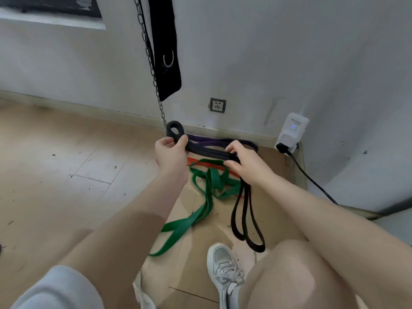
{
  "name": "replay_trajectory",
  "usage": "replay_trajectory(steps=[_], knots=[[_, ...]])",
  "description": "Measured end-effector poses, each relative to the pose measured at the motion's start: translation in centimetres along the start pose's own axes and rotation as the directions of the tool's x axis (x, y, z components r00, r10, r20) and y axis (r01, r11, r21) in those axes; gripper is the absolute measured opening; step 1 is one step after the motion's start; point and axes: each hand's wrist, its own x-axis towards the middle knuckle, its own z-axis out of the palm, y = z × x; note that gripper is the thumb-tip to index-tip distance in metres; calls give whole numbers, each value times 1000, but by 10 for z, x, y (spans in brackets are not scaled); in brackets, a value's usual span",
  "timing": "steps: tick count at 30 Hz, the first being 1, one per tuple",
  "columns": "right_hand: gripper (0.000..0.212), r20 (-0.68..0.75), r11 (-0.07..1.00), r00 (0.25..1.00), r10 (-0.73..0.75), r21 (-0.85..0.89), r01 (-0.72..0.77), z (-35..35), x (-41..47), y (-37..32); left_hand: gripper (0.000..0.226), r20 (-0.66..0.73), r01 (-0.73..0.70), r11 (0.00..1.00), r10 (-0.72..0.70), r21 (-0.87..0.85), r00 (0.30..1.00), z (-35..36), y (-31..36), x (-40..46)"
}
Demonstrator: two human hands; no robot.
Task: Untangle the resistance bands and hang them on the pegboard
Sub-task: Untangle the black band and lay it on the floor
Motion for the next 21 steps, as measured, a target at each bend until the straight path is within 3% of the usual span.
replay_trajectory(steps=[3, 12, 17, 21], knots=[[24, 88, 1000, 996, 17, 14, -18, 30, 23, 21, 28, -70, 88, 996, -89, -26, 994, 5, -28, 30], [22, 169, 992, 984, -61, 119, 42, 150, 144, -6, 28, -194, 90, 994, -76, 63, 978, -68, -46, 162], [18, 309, 995, 950, -39, 102, 8, 264, 211, -28, 28, -394, 163, 984, -176, -67, 902, -157, -96, 237], [21, 416, 1000, 909, 21, 11, -28, 349, 237, -34, 29, -483, 239, 969, -236, -57, 843, -210, -132, 286]])
